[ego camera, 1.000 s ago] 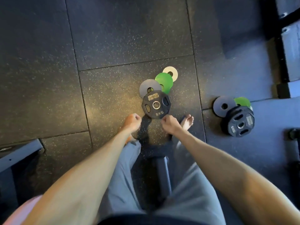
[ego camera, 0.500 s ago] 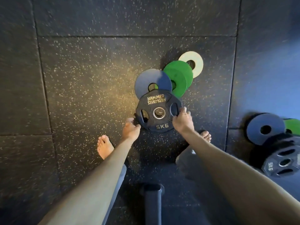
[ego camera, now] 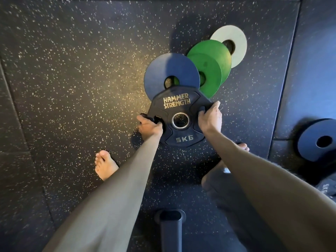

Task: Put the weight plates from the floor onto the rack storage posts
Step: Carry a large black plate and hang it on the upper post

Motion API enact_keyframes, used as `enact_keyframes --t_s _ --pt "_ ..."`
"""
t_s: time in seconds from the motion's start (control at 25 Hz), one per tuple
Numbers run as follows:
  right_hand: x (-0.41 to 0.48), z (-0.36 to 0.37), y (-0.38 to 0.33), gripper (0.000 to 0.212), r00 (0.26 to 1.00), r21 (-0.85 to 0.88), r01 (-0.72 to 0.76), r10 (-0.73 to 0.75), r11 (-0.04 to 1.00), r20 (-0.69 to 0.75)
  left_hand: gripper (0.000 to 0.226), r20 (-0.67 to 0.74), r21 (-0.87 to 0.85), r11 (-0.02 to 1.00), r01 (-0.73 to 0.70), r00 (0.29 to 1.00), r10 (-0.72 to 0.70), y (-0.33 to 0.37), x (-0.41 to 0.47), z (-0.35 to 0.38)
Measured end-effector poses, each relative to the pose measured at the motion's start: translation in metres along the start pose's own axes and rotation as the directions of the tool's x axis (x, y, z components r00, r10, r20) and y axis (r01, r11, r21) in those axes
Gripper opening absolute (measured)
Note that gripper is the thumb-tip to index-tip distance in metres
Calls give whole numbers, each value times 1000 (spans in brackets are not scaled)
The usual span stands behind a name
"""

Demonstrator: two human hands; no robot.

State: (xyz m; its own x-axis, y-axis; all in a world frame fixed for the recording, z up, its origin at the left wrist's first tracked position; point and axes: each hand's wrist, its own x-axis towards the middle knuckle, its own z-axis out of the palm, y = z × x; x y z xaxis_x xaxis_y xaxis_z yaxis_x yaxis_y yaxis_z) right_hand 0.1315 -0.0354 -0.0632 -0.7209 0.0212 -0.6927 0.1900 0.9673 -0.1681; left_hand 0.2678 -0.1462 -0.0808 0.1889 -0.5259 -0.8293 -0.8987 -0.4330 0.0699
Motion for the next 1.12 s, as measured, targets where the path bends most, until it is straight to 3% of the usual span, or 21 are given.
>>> enact_keyframes --t_s 0.12,0.2,0.32,0.44,0.56,0.68,0.88,1.12 --pt "2 1 2 28 999 43 32 -31 999 -26 68 -30 231 964 -130 990 141 2 5 7" --pt "-9 -6 2 40 997 12 68 -68 998 -25 66 -7 248 948 -198 979 206 2 3 1" --pt "-36 -37 -20 55 990 -5 119 -119 993 -70 58 -23 171 962 -211 976 218 18 -19 -35" --pt "-78 -104 -81 47 975 58 212 -207 976 -83 46 -74 28 970 -242 967 243 59 -72 -105" --pt "-130 -180 -148 55 958 97 280 -272 955 -91 43 -117 -94 959 -266 960 255 108 -135 -187" --pt "-205 -278 -228 40 918 172 387 -361 906 -163 47 -197 -165 917 -363 923 330 166 -224 -293" --pt "-347 -443 -349 25 811 273 573 -484 773 -329 51 -359 -294 775 -559 816 453 239 -390 -467" --pt "-534 -596 -446 23 634 320 771 -619 550 -464 25 -612 -425 435 -794 606 507 252 -576 -652"
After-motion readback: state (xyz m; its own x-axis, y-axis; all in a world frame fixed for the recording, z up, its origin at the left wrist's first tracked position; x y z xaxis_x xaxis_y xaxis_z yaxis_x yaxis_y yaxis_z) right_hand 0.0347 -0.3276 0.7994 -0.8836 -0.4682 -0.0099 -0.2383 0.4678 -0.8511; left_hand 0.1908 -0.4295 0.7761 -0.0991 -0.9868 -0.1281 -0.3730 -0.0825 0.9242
